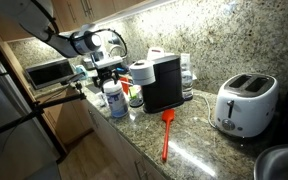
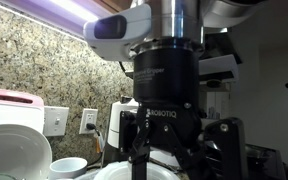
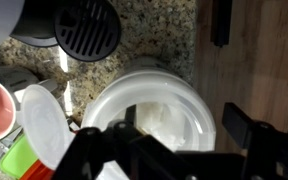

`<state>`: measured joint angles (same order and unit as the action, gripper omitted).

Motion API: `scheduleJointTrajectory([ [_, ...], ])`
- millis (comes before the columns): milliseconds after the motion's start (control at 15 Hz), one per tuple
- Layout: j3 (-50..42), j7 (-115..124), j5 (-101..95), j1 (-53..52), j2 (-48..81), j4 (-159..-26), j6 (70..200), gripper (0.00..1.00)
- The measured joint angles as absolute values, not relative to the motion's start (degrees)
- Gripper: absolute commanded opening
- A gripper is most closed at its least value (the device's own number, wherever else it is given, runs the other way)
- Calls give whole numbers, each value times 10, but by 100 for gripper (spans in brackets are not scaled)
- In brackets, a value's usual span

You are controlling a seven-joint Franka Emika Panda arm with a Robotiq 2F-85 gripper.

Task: Move the bottle to the right

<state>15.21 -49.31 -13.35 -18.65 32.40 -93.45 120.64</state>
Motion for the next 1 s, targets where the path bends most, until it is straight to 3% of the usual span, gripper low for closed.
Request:
scheduleJointTrajectory([
  [267, 152, -493, -134, -185, 325, -934, 1205, 27],
  [400, 152, -493, -134, -185, 326, -934, 1203, 18],
  [1000, 153, -493, -134, -185, 324, -930, 1206, 15],
])
